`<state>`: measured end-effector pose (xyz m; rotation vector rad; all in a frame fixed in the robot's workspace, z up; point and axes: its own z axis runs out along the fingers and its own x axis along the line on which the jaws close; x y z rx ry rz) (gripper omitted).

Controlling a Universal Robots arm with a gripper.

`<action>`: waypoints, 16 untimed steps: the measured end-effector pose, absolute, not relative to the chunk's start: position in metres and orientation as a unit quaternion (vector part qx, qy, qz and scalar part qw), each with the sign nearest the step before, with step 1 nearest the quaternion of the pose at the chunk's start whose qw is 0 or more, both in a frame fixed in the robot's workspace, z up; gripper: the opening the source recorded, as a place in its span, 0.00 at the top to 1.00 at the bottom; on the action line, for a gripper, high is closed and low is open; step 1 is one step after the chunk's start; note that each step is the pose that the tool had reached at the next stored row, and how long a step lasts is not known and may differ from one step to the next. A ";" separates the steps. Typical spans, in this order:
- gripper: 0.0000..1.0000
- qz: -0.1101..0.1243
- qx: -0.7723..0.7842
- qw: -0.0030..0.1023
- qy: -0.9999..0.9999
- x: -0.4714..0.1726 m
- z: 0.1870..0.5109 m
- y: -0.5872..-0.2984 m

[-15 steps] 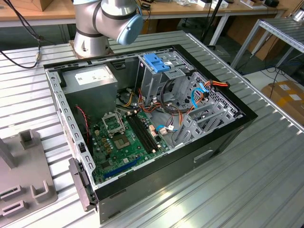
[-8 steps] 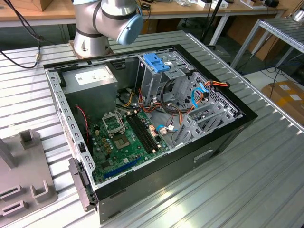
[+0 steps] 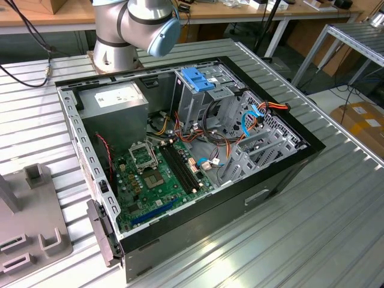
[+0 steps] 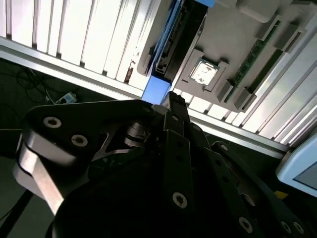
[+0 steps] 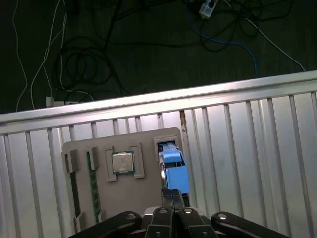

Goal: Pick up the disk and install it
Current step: 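Pick up the disk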

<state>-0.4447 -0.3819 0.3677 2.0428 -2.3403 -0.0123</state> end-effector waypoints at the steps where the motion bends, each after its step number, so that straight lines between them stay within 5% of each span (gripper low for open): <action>1: 0.89 -0.004 0.658 0.018 -0.753 -0.445 0.367 -0.382; 16: 0.89 -0.005 0.659 0.017 -0.752 -0.447 0.364 -0.377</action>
